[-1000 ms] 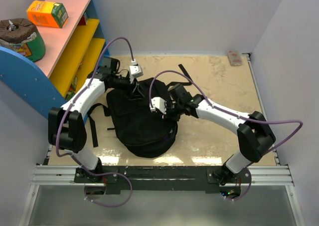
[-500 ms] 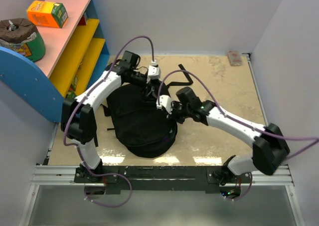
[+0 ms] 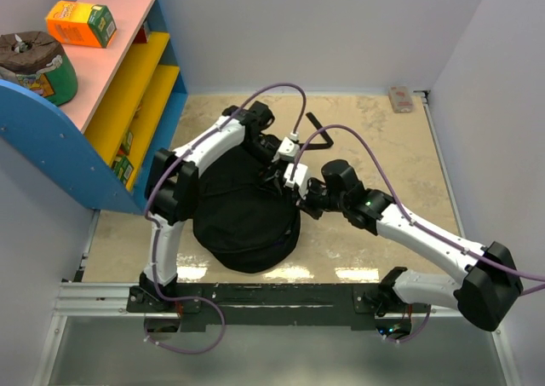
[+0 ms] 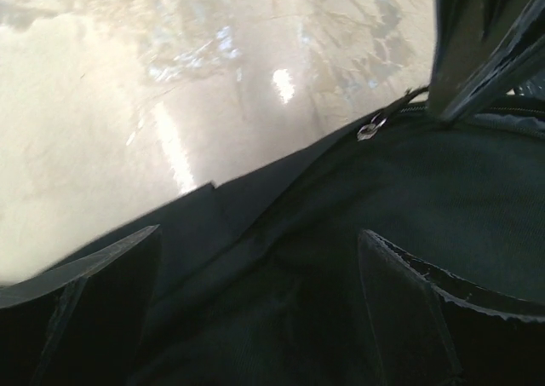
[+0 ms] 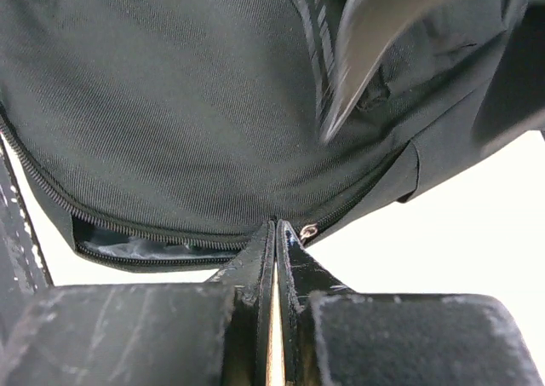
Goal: Pack the student bag
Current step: Zip the student bag at the center of the board.
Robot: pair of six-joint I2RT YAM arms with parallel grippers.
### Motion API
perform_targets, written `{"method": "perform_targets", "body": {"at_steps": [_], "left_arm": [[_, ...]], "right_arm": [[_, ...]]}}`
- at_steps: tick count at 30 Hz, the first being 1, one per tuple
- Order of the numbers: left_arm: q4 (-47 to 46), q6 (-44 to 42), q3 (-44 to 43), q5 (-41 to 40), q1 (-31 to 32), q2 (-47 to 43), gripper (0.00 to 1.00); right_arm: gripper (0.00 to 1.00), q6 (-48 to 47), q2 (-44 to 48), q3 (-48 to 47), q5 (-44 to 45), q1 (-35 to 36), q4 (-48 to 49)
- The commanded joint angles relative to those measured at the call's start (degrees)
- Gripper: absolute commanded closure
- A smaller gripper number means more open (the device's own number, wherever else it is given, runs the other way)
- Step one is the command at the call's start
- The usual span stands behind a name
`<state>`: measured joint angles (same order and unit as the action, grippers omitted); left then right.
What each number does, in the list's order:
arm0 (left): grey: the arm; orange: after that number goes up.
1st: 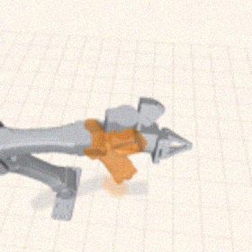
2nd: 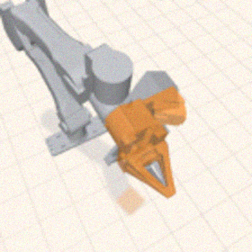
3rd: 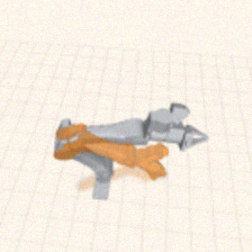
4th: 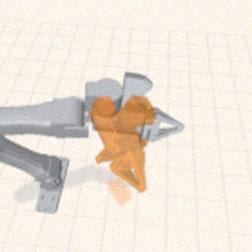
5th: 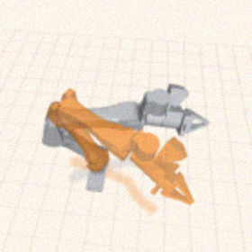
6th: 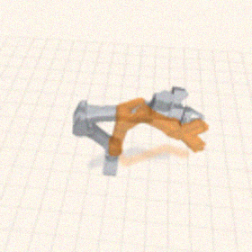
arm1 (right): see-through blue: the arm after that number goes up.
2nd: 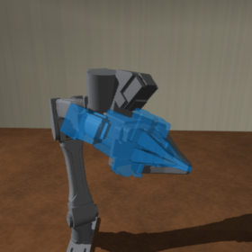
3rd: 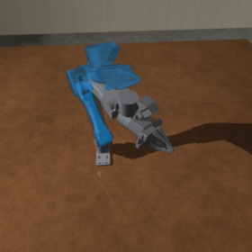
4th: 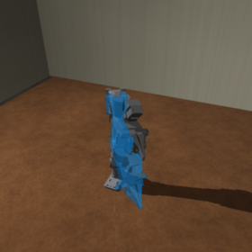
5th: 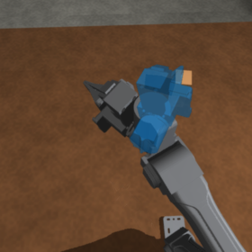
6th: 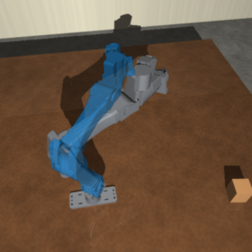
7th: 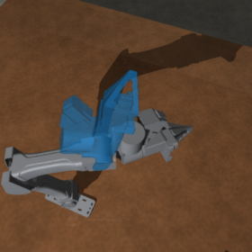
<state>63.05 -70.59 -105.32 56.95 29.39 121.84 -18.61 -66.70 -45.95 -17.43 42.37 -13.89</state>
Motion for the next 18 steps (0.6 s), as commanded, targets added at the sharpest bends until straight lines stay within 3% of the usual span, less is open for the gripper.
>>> {"method": "perform_targets", "body": {"at_steps": [1, 8, 11, 14, 16, 17, 18], "left_arm": [[6.64, -9.03, -6.03, -0.08, 3.83, 2.25, 0.00], [12.36, -11.41, -15.79, -3.33, 4.89, 11.05, 0.05], [12.36, -12.03, -15.53, -5.27, 4.89, 11.49, 0.16], [12.36, -12.56, -13.60, -6.23, 4.80, 10.52, 0.38], [12.36, -12.82, -12.02, -6.76, 4.80, 9.74, 0.70], [12.28, -12.82, -11.93, -6.94, 4.80, 9.73, 0.91], [12.36, -11.52, -12.89, -7.11, 4.80, 9.90, 1.00]], "right_arm": [[1.00, 1.30, 0.69, -0.72, -0.59, 0.26, 3.52], [1.00, 1.65, 3.59, 0.34, 1.78, 0.17, 4.92], [1.00, 1.65, 4.03, 0.60, 2.57, 0.26, 4.84], [1.00, 1.47, 3.77, 0.52, 3.28, 0.17, 4.49], [1.00, 1.47, 3.59, 0.43, 4.07, 0.26, 4.57], [1.00, 1.65, 3.07, 0.25, 4.51, 0.26, 4.49], [1.00, 1.65, 2.80, -0.27, 5.03, 0.26, 4.31]]}}
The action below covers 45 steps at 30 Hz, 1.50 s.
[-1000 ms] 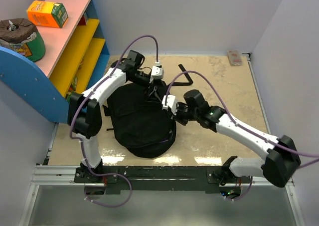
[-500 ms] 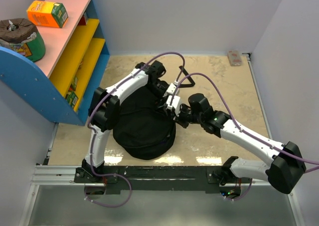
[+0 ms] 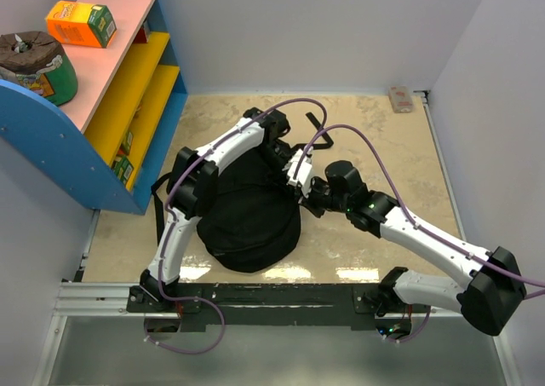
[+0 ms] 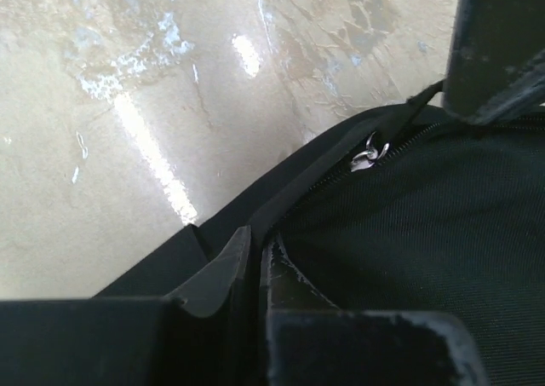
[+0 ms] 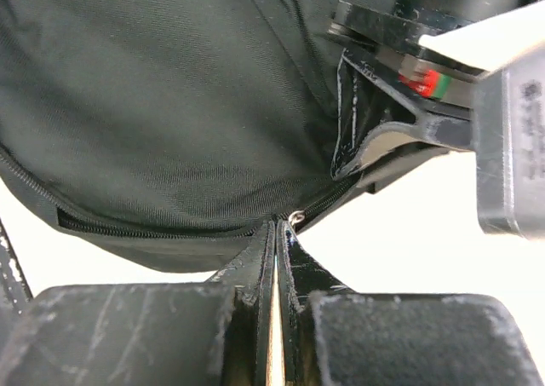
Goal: Pack the student bag
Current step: Zip the student bag at the center of the board.
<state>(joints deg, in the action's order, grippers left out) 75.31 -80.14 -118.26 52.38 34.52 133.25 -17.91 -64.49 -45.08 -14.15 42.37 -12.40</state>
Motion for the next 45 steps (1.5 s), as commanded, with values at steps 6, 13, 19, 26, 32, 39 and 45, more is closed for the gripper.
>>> {"method": "perform_targets", "body": {"at_steps": [6, 13, 19, 26, 32, 39, 45], "left_arm": [[-4.53, 7.06, -5.75, -4.21, -0.51, 1.22, 1.00], [-21.51, 23.70, -8.30, -8.96, -4.11, 1.66, 1.00], [-27.23, 30.21, -8.22, -13.71, -5.17, 2.63, 1.00], [-30.04, 34.00, -4.98, -15.55, -8.42, 2.45, 1.00], [-35.84, 42.24, -2.68, -19.07, -11.40, 0.78, 1.00], [-29.78, 44.55, -1.82, -8.62, -14.22, -1.92, 1.00], [-31.98, 43.92, 5.84, -5.63, -12.47, -7.56, 1.00]], "right_arm": [[1.00, 2.18, -1.95, -2.12, 4.13, 0.17, 2.12], [1.00, 7.54, -3.02, -3.35, 2.91, 1.22, 2.47], [1.00, 10.26, -1.17, -2.73, 2.90, 2.98, 2.65], [1.00, 13.43, 2.78, -1.94, 4.92, 3.42, 2.21], [1.00, 15.18, -0.72, -5.98, 8.42, 3.42, -1.92], [1.00, 12.56, -9.59, -11.25, 21.44, -2.37, 5.60], [0.70, 17.46, -18.90, -21.96, 25.05, -8.00, 7.25]]}}
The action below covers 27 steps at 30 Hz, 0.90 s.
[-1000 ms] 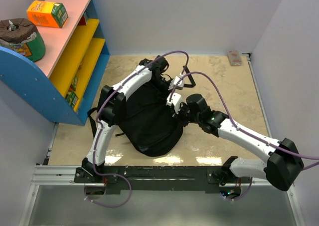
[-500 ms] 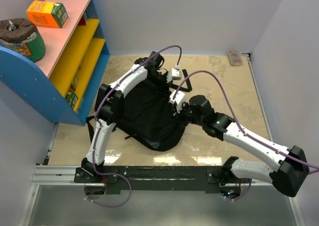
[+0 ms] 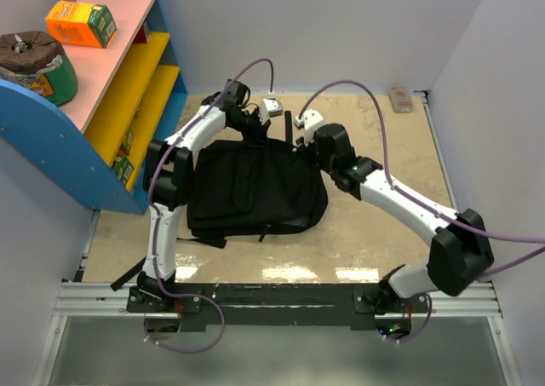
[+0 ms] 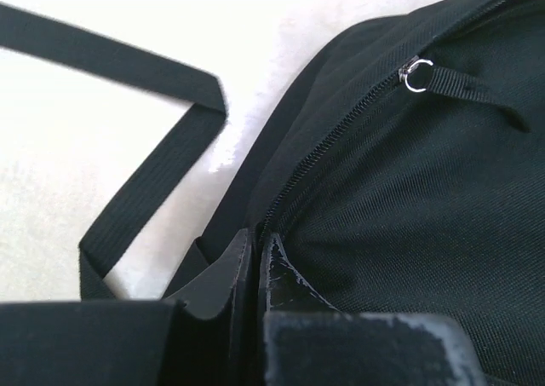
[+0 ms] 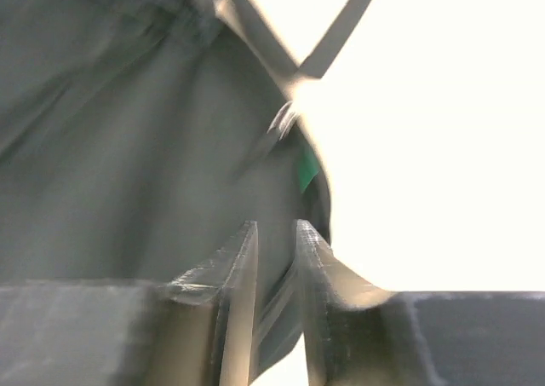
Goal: Pack the student bag
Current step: Zip the student bag at the center of the board.
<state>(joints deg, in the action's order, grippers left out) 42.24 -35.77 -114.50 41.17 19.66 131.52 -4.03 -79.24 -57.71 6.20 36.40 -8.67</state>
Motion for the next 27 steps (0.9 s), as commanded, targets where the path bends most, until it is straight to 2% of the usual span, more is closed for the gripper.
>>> {"method": "perform_targets", "body": {"at_steps": [1, 4, 6, 11, 13, 18, 22, 27], "left_arm": [[1.09, -0.36, 2.69, 6.03, 2.49, -6.10, 1.00], [-0.57, 1.22, 4.80, 6.38, 2.49, -7.42, 1.00], [-2.24, 2.10, 5.68, 5.59, 2.49, -8.04, 1.00], [-4.62, 3.33, 7.27, 5.15, 2.22, -8.48, 0.99], [-4.71, 3.60, 7.10, 5.15, 1.96, -8.56, 0.93], [-4.18, 4.04, 6.39, 5.41, 2.05, -8.74, 0.90], [-4.01, 4.57, 6.48, 5.41, 2.05, -8.74, 0.90], [-4.71, 4.57, 8.67, 5.77, 2.14, -10.06, 0.90]], "right_arm": [[0.67, 6.03, -8.52, -13.96, 3.92, -2.39, 1.57], [0.59, 11.49, -15.47, -22.23, 0.23, -2.92, -6.61], [0.55, 15.27, -16.82, -23.32, -3.97, -2.92, -8.64], [0.53, 26.15, -13.23, -17.71, -4.80, -2.92, -8.90], [0.49, 28.46, -12.26, -15.17, -2.78, -2.92, -12.42], [0.52, 33.82, -6.81, -7.51, -0.92, -2.83, -10.68], [0.55, 35.67, -8.03, -6.97, -1.80, -2.65, -11.72], [0.56, 37.95, -9.26, -7.67, 3.72, -2.21, -10.41]]}}
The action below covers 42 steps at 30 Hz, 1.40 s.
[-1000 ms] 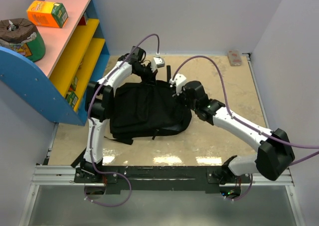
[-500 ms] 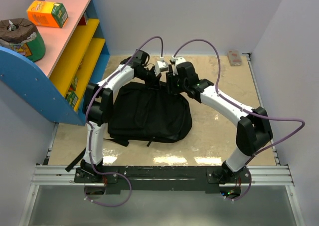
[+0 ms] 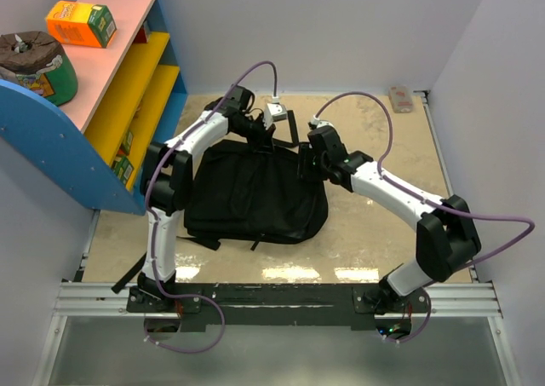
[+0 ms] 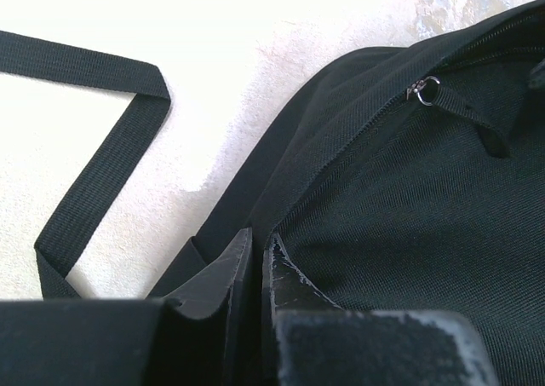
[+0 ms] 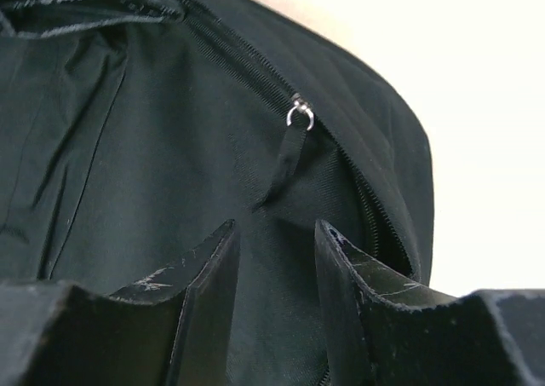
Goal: Pack the student bag
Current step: Zip the student bag at the center of the board.
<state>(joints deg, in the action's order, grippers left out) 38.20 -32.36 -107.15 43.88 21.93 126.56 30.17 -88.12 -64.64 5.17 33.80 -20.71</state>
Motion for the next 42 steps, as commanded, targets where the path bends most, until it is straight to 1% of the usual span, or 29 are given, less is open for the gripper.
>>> {"method": "perform_targets", "body": {"at_steps": [1, 3, 8, 11, 13, 16, 17, 19, 20, 21, 22, 23, 24, 26, 27, 29, 32, 33, 34, 38, 39, 42], "left_arm": [[-0.49, 0.98, 1.68, 3.06, -0.14, -5.53, 0.91], [-0.58, 0.89, 2.47, 3.05, -0.05, -5.89, 0.91], [-0.58, 0.81, 3.62, 2.97, -0.05, -6.85, 0.91], [-0.49, 0.72, 4.14, 3.06, -0.14, -7.21, 0.91], [-0.40, 0.81, 4.58, 3.23, -0.14, -7.38, 0.91], [0.21, 0.89, 4.85, 3.32, -0.14, -7.82, 0.92], [0.56, 0.89, 5.11, 3.41, -0.22, -8.00, 0.92], [0.83, 1.16, 5.72, 3.93, -0.22, -8.87, 0.92], [1.18, 1.16, 6.16, 4.02, -0.22, -9.14, 0.92], [2.40, 1.16, 6.25, 4.28, -0.22, -9.40, 0.92], [3.19, 0.81, 6.34, 4.90, -0.22, -10.10, 0.90], [4.33, 0.20, 6.26, 5.25, -0.31, -10.46, 0.75], [6.52, -1.46, 6.26, 5.86, -0.31, -10.89, 0.68], [7.77, -2.62, 5.64, 7.79, -0.23, -12.12, 0.57], [9.25, -4.71, 5.12, 8.67, -0.22, -12.22, 0.54], [9.88, -5.60, 2.50, 10.26, 0.47, -11.96, 0.46], [12.42, -9.47, -2.51, 11.66, 2.31, -8.80, 0.38], [14.43, -12.96, -3.84, 12.28, 2.67, -6.44, 0.37], [14.54, -13.69, -5.77, 12.81, 3.46, -5.20, 0.35], [15.24, -15.98, -11.13, 14.39, 3.91, 1.04, 0.34], [17.50, -18.24, -12.19, 15.18, 3.91, 3.14, 0.34], [21.82, -23.61, -14.05, 15.71, 3.91, 5.00, 0.32]], "right_arm": [[0.56, 4.01, -1.35, -1.10, 5.46, 0.47, 1.90], [0.56, 4.28, -2.58, -2.50, 6.69, 0.47, 2.86], [0.57, 3.93, -8.99, -6.19, 8.18, 2.05, 3.04], [0.59, 4.02, -10.40, -7.52, 11.26, 3.37, 2.43], [0.62, 4.10, -10.58, -7.60, 12.23, 3.90, 2.87], [0.74, 4.63, -10.41, -7.43, 13.55, 3.90, 3.22], [0.83, 4.72, -10.41, -7.34, 13.64, 3.90, 3.48], [0.91, 4.72, -10.76, -7.34, 13.90, 3.90, 3.40], [0.97, 4.63, -10.93, -7.25, 14.51, 3.99, 3.13], [1.00, 4.63, -11.02, -6.99, 14.69, 3.90, 3.13], [1.00, 4.37, -10.85, -6.81, 15.13, 3.90, 3.13], [1.00, 4.19, -10.85, -6.55, 15.74, 3.90, 3.22], [1.00, 4.02, -10.59, -5.77, 16.27, 3.99, 3.22], [1.00, 3.67, -10.15, -4.88, 16.98, 3.99, 3.39], [1.00, 3.66, -9.88, -3.84, 17.50, 3.99, 3.57], [1.00, 3.66, -8.92, -2.78, 17.42, 3.90, 4.97], [1.00, 3.40, -7.60, -1.02, 16.89, 3.90, 7.16], [1.00, 3.14, -7.42, -0.84, 16.80, 3.99, 7.35], [1.00, 2.96, -6.90, -0.75, 16.89, 3.90, 7.61], [1.00, 2.87, -4.97, 1.09, 15.93, 3.90, 9.01], [1.00, 2.87, -4.79, 1.36, 15.49, 3.90, 9.37], [1.00, 2.79, -4.17, 1.89, 14.35, 3.90, 9.46]]}}
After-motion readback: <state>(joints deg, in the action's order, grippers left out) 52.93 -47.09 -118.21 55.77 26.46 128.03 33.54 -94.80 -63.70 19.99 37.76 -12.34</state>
